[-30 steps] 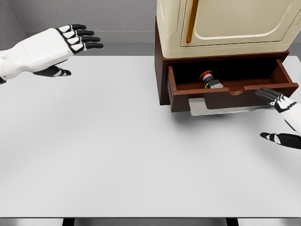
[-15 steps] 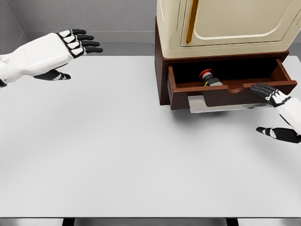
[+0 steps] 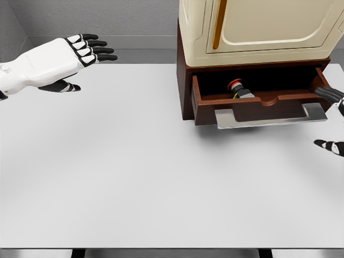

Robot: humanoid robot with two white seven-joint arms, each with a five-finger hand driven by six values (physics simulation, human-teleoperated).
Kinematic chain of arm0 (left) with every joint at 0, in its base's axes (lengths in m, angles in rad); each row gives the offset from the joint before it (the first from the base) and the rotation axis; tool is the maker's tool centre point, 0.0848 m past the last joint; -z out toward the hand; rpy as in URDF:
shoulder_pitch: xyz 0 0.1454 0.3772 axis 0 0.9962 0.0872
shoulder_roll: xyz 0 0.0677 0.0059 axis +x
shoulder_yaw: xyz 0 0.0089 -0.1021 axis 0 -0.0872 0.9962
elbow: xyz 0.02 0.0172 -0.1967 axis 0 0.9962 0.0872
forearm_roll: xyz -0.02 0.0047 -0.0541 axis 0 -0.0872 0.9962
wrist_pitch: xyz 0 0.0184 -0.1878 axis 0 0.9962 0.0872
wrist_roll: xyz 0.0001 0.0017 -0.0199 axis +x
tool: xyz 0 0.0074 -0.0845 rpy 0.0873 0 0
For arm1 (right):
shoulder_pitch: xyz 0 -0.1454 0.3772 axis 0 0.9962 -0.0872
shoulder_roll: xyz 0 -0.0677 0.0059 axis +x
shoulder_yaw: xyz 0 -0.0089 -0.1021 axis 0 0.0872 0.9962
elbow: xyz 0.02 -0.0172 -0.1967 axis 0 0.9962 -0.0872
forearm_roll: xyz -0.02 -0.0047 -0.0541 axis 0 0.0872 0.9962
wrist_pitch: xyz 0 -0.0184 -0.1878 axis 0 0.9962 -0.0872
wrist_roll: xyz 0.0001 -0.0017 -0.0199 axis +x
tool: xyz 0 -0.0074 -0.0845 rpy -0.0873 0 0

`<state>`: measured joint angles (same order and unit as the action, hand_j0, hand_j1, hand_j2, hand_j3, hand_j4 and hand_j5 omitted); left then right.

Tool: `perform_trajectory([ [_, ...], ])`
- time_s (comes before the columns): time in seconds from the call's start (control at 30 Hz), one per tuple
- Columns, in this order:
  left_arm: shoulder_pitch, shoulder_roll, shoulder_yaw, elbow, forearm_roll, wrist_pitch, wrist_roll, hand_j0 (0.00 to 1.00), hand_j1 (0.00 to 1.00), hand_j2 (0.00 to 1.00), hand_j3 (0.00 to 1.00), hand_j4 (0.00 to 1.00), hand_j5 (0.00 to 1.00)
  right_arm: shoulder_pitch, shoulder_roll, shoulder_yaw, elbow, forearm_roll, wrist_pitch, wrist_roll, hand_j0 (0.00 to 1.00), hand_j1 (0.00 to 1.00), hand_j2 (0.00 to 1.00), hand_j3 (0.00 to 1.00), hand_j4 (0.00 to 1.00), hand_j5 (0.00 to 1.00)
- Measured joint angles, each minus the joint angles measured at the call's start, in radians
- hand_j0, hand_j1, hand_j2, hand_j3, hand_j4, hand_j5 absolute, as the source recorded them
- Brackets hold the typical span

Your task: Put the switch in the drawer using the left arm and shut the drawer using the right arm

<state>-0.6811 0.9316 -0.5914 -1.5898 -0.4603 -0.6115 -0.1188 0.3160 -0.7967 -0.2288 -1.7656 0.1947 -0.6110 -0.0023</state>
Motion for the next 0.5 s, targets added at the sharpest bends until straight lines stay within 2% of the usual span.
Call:
perform_trajectory([
  [0.27, 0.000, 0.000, 0.000, -0.001, 0.000, 0.000, -0.001, 1.00, 1.00, 1.00, 1.00, 1.00, 1.00, 0.032, 0.018, -0.081, 0.005, -0.009, 0.000, 0.001, 1.00, 1.00, 1.00, 1.00, 1.00, 1.00],
  [0.3, 0.000, 0.000, 0.000, -0.001, 0.000, 0.000, -0.001, 1.00, 1.00, 1.00, 1.00, 1.00, 1.00, 0.081, 0.019, -0.082, 0.003, -0.005, 0.000, 0.003, 1.00, 1.00, 1.00, 1.00, 1.00, 1.00],
  [0.5, 0.000, 0.000, 0.000, -0.001, 0.000, 0.000, -0.001, 1.00, 1.00, 1.00, 1.00, 1.00, 1.00, 0.081, 0.016, -0.045, -0.001, 0.022, 0.000, 0.009, 1.00, 1.00, 1.00, 1.00, 1.00, 1.00],
])
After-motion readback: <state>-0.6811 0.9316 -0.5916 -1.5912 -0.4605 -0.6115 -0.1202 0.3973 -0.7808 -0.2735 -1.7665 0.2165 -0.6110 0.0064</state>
